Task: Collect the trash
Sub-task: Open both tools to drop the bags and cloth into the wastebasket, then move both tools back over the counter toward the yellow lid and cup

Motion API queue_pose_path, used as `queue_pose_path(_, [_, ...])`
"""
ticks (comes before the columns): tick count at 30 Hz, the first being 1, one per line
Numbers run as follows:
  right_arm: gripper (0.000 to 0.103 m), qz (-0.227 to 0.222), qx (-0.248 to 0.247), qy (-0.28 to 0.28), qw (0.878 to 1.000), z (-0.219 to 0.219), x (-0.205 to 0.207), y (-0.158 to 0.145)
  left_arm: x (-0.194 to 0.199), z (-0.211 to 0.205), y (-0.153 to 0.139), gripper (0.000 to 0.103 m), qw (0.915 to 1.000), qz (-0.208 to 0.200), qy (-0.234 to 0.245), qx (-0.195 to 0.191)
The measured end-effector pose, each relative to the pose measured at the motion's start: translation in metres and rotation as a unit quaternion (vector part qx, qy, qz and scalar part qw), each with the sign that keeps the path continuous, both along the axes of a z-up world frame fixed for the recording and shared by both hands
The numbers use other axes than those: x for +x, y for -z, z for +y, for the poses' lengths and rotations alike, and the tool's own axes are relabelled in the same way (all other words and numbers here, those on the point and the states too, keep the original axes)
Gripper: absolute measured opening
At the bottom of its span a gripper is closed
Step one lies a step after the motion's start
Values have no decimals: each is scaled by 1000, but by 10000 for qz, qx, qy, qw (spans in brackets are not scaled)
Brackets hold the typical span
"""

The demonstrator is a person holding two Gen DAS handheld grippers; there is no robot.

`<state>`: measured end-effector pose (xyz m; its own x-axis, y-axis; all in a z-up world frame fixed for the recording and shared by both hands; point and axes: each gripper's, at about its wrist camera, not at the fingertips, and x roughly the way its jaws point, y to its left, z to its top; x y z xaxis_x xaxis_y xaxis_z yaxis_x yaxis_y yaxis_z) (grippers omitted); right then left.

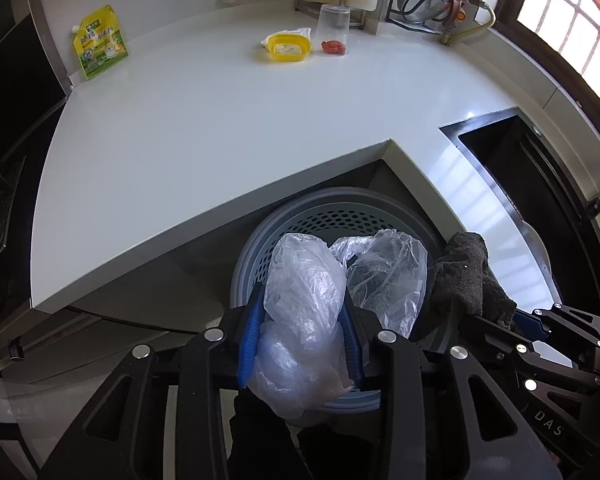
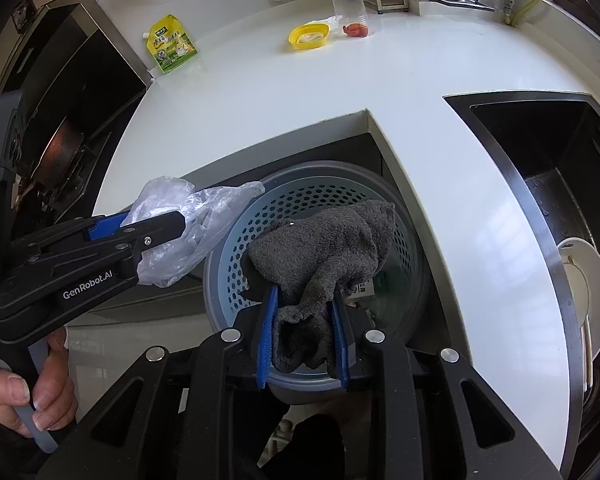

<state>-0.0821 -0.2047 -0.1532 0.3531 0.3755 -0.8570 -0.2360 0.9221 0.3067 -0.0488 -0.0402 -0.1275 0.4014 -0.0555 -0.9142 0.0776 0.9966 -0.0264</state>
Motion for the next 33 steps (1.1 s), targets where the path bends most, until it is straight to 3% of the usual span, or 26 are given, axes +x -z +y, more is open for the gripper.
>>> queue_pose_path(4, [29,-1,-2,34,10000,-2,1,1,0,3,1,49,10000,36,-92,5])
queue_pose_path(8, [41,-68,34,97,9999,-5,1,-2,-1,6,0,52,9999,39,-150,48])
queue_pose_path(18, [42,-84,77,92,9999,-7,2,-5,0,11,-6,55,9996,4,-246,98])
queue_pose_path(33, [49,-430,208,147,9988,-22,8,-29,0,15,-35,65,9982,-357,-456,155])
